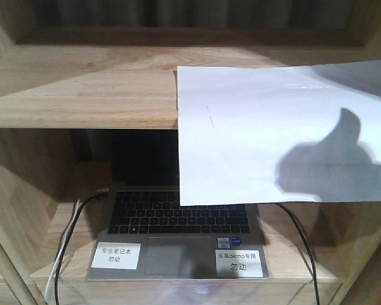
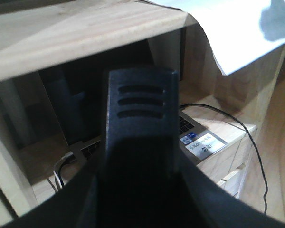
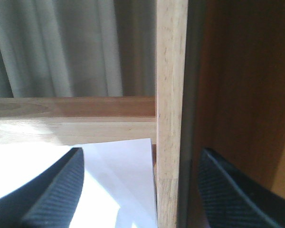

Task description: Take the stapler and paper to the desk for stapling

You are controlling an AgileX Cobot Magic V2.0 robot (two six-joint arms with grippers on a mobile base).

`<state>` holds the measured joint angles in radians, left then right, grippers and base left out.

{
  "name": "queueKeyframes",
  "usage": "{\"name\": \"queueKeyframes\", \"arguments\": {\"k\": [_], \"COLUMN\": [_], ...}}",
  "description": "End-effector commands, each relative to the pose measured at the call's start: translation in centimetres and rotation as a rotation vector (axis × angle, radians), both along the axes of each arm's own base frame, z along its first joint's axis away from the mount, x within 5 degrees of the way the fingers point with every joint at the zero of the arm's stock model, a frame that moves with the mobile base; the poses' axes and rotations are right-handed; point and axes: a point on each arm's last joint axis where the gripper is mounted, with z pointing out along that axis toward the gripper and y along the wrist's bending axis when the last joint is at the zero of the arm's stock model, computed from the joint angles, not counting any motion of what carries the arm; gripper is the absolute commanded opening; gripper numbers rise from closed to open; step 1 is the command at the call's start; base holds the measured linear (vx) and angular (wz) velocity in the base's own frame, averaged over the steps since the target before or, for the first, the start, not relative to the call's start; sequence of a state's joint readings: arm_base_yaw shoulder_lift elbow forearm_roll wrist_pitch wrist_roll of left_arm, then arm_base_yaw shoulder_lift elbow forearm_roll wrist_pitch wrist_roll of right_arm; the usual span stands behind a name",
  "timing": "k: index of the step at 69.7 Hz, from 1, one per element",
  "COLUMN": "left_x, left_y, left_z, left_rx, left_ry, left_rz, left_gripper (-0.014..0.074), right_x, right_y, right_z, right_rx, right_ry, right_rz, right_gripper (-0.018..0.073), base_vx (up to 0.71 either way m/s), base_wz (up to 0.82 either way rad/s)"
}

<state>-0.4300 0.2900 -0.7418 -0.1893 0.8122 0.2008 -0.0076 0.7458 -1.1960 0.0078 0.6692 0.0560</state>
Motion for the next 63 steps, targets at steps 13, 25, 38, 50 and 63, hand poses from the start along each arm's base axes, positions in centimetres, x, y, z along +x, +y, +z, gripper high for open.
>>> {"name": "queueKeyframes", "arguments": {"k": [13,25,38,50,63], "left_x": [-1.7,-1.9,-1.9,-1.9,-1.9], "left_y": [0.8,0.9,0.9,0.9,0.9], "left_z": [-0.1,-0.2,-0.2,-0.2,-0.2], "left_rx": [-0.105,-0.107,-0.107,-0.107,-0.107], "left_ry": [-0.152,-0.155,-0.155,-0.155,-0.155], "left_rz": [0.009,0.008,0.008,0.008,0.008], "left_gripper": [-0.0006,-0.0006,-0.0006,-0.0006,-0.0006], "right_x": [-0.1,-0.1,-0.1,-0.1,-0.1], "right_y": [-0.1,-0.1,-0.1,-0.1,-0.1], "right_z": [1.3,1.3,1.3,1.3,1.3], "right_rx": [-0.013,-0.013,-0.013,-0.013,-0.013], "right_ry": [-0.088,-0.088,-0.088,-0.088,-0.088], "right_rz": [-0.008,-0.008,-0.008,-0.008,-0.008], "right_gripper": [0.048,0.048,0.048,0.048,0.048], "base_vx": [0.0,0.0,0.0,0.0,0.0], "base_wz": [0.0,0.0,0.0,0.0,0.0]}}
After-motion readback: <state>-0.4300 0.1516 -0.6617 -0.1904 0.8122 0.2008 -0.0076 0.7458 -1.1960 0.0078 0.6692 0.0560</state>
